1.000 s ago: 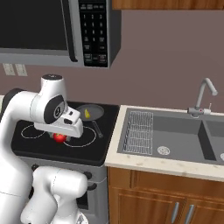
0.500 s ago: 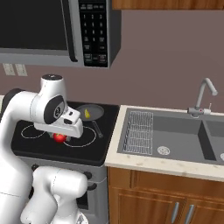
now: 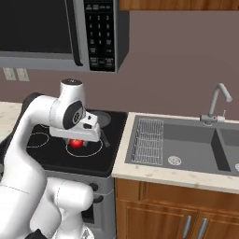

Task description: Put the tomato and lemon wedge in the pan. Then turn on the rear right burner and set the heat to medium.

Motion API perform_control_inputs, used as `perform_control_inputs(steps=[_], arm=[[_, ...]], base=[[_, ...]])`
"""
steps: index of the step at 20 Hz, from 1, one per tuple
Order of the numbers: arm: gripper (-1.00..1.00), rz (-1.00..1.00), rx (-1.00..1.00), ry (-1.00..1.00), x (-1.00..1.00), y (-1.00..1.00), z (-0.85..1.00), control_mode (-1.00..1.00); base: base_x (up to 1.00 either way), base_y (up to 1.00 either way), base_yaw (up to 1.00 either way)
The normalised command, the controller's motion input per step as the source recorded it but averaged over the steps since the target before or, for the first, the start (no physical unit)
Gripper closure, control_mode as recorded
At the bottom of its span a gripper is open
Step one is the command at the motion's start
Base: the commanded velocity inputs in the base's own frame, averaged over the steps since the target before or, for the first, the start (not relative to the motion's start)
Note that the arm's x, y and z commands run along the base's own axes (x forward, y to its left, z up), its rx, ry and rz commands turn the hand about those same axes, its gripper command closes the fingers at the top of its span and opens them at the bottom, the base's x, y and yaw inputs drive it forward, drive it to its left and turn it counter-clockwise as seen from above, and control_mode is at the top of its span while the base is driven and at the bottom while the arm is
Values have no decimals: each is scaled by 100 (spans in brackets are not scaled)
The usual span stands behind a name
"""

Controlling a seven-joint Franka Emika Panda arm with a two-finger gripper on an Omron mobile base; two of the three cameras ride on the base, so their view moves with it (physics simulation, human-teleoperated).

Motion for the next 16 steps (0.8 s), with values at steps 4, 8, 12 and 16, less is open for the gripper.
perform_control_inputs(steps=[4, 8, 12, 16], arm=[[100, 21, 0, -5, 74, -11, -36, -100], [100, 16, -1, -7, 53, 0, -46, -100], [100, 9, -4, -4, 42, 10, -60, -100], [100, 5, -3, -5, 41, 23, -50, -100]], base=[[0, 0, 0], [0, 0, 0], [0, 0, 0], [0, 0, 0]])
